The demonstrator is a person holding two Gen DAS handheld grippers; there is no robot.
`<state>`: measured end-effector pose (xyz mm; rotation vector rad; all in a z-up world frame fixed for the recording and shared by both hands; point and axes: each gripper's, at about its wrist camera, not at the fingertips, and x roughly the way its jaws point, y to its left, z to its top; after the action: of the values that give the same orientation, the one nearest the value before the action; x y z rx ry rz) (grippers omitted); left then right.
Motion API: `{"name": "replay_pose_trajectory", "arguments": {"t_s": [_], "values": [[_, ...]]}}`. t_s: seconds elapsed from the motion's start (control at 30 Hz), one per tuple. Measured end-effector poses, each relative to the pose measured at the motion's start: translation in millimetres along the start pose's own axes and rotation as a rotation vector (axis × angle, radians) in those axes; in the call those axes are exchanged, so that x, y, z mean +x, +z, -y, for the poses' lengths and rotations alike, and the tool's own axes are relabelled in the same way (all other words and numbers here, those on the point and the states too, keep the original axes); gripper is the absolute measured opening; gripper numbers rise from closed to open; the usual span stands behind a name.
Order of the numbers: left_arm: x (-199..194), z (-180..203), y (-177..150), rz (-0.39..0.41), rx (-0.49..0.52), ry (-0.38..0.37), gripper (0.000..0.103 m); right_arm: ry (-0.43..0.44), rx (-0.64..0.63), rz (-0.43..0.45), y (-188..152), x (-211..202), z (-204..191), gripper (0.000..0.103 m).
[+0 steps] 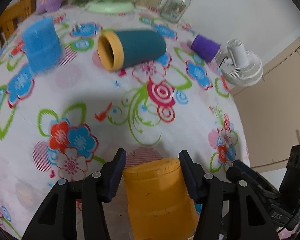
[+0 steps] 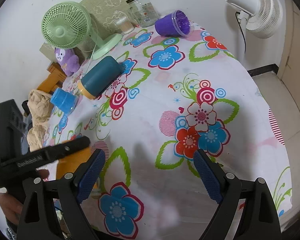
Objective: Flip cup upside down
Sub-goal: 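Rotate the orange cup in the left tool so its opening faces the table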
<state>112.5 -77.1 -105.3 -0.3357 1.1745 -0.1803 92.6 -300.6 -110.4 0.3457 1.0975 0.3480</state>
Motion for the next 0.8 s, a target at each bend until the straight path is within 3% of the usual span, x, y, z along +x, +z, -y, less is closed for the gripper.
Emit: {"name": "replay_pose_trajectory", "arguments": {"t_s": [0.27,0.8], "values": [[-41.4,6.5,4.1,0.127,0.043,0.021,0.056,0.003,-0.039,0.003,-2.4,-1.4,-16.1,0.091],[-82.7,-2.4,-1.4,0.238,0.073,0.102,0.055,-0.017,-0.174,0.004,-12.0,7.1,-64.6,0.091]]}}
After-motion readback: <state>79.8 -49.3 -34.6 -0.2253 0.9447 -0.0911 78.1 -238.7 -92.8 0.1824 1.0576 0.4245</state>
